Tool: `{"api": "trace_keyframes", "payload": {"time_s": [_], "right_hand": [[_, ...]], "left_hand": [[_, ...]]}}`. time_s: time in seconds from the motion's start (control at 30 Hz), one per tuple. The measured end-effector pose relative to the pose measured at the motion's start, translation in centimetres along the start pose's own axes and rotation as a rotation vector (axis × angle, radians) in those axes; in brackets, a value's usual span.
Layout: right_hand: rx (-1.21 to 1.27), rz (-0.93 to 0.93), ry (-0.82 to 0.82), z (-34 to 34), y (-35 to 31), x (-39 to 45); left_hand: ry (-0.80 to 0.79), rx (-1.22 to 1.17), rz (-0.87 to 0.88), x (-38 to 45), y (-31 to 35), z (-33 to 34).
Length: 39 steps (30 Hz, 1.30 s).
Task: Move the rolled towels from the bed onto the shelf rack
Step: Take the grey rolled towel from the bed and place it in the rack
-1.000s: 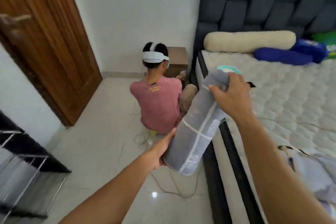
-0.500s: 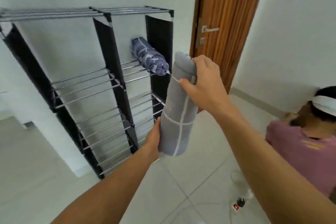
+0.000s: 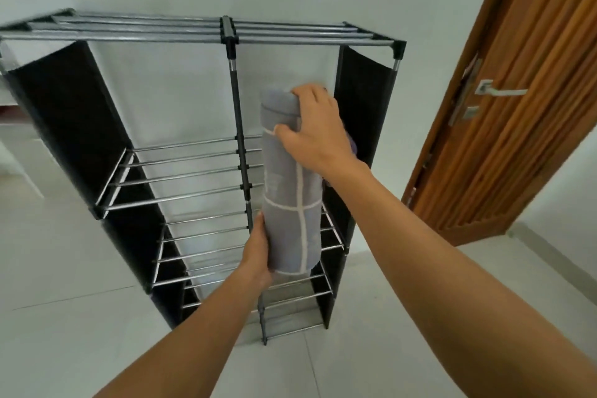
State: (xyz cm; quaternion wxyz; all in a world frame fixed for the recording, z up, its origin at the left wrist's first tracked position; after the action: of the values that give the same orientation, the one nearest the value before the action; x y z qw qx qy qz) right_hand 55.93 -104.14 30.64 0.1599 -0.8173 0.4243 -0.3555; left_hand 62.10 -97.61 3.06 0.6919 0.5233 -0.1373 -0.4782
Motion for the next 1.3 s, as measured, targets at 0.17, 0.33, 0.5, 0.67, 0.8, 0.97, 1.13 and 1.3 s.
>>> {"api": "trace_keyframes", "payload": {"time_s": [0.17,0.33,0.5,0.67,0.8,0.97,1.13,1.3], "right_hand": [[0.051,0.026,-0.078,3.6,2.3,6.8],[0.123,0.057,-0.064,7.2,3.5,12.4],[0.096,0.072,-0.145,12.6,3.6,17.4],[0.007,0.164,-0.237,17.5,5.0,21.3],[-0.003,0.240,-0.283,19.5,6.7,23.4],[-0.085,0.359,-0.383,21.7,10.1,23.9],[-0.126,0.419,-0.453,23.6,12.7,21.6],[-0.217,0.364,-0.445,21.5,12.2,19.3]], "left_hand": [[0.057,-0.033,-0.009,2.8,0.1,1.0],[0.086,-0.080,-0.030,5.6,1.7,1.3],[0.159,-0.097,-0.107,7.7,3.3,0.2],[0.091,-0.113,-0.207,8.5,5.2,0.9],[0.003,-0.073,-0.211,9.0,6.8,2.2],[-0.045,-0.034,-0.183,10.3,7.7,2.4],[-0.071,0.007,-0.102,11.0,8.5,2.3],[-0.023,0.020,-0.056,9.8,8.4,2.6]]}}
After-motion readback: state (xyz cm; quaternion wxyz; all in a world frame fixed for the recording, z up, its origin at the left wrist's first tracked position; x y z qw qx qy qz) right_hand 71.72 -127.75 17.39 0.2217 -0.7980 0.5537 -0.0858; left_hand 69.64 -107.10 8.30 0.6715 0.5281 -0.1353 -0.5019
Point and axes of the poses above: each hand's wrist, its own x-axis towards the middle knuckle, its own z-axis out of the palm, y = z × x, the point moved 10 cm from there along x, towards the middle knuckle, and after that the axes turned 12 degrees about z, right-handed, at the moved point
